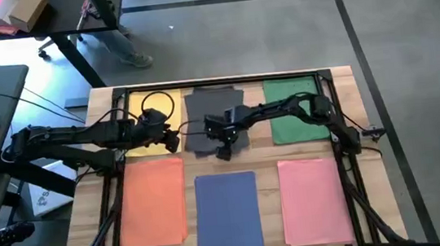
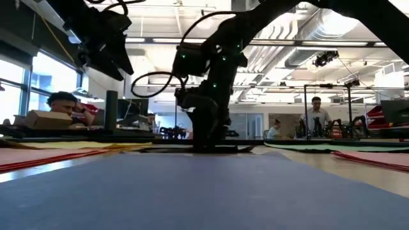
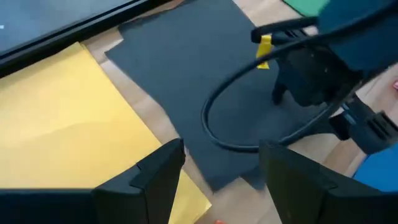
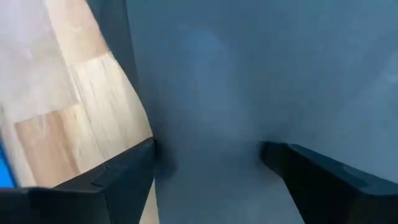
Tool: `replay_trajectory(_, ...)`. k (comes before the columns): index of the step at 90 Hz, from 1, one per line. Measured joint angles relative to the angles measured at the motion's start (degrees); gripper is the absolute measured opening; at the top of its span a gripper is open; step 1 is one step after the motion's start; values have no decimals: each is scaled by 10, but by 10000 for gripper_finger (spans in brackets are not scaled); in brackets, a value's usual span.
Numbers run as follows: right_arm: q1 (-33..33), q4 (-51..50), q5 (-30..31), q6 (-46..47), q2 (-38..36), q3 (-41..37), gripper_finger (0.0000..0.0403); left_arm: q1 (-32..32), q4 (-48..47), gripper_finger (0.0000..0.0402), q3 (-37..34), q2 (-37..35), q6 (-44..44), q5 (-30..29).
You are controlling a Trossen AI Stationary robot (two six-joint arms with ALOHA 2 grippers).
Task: Organize paper
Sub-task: Adjust the stacked black papers, then return to Home Position
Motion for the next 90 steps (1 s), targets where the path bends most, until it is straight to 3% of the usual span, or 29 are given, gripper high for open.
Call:
replay_trajectory(27, -3, -21, 16, 20, -26, -4, 312, 1, 0, 201, 0, 0, -3, -13)
replay_trajectory(58, -35, -22, 46, -16, -171, -3, 312, 1, 19, 201, 0, 0, -11, -28)
replay_trajectory(90, -102, 13, 245, -22, -364, -4, 312, 48, 93, 196, 10, -37, -2, -63)
